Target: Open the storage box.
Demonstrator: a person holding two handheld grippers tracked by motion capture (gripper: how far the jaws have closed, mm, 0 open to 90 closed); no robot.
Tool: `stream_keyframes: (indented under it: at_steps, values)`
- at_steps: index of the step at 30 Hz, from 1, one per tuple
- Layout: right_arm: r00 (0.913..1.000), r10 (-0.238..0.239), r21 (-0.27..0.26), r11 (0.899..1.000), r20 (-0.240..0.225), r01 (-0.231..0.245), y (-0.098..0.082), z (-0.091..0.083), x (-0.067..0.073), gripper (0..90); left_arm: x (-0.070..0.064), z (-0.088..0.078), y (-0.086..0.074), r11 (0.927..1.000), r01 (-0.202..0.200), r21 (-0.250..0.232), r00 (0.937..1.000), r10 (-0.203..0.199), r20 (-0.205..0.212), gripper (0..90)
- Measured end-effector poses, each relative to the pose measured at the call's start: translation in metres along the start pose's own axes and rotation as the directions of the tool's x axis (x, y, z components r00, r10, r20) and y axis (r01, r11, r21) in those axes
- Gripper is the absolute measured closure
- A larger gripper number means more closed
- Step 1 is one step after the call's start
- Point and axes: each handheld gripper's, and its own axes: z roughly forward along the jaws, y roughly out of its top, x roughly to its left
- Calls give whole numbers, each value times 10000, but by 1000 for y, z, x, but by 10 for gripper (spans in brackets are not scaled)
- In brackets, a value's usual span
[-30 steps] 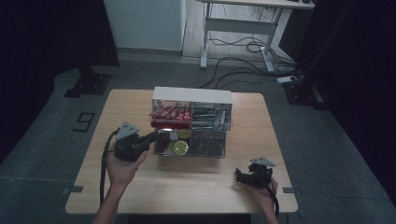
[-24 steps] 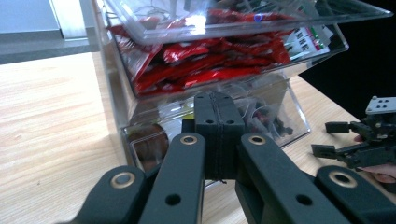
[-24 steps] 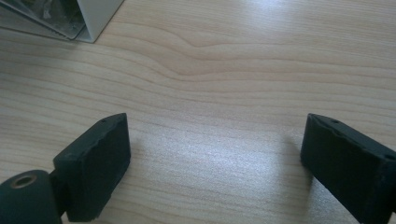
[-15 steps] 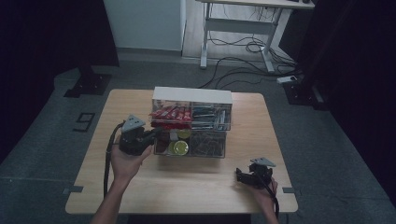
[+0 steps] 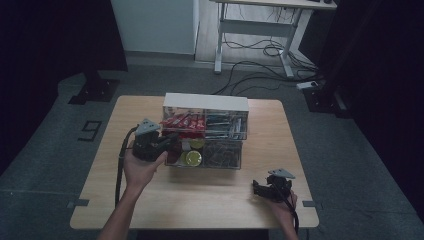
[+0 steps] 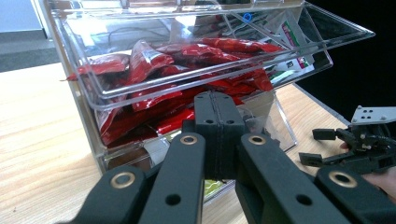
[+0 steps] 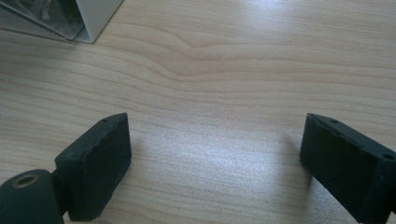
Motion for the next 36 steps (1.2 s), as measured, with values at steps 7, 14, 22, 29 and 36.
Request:
stream_keyframes:
  at_steps: [7,14,22,29,36]
  values:
    - [10000,7,-15,10000,10,-7,0,0,0,88,0,4,2,10000,-19,50,10000,19,22,900]
    - [10000,-3,-2,10000,2,3,0,0,0,89,3,5,6,9999,116,-8,9999,-116,119,900]
    - [10000,4,-11,10000,9,-4,0,0,0,93,6,6,8,9998,193,-94,9997,-192,150,900]
    - [10000,20,-22,10000,26,-20,0,0,0,99,6,1,18,9994,170,-292,9996,-163,220,900]
    - [10000,3,-51,10000,35,-2,0,-1,-1,107,11,-1,24,9985,434,-325,9984,-422,383,900]
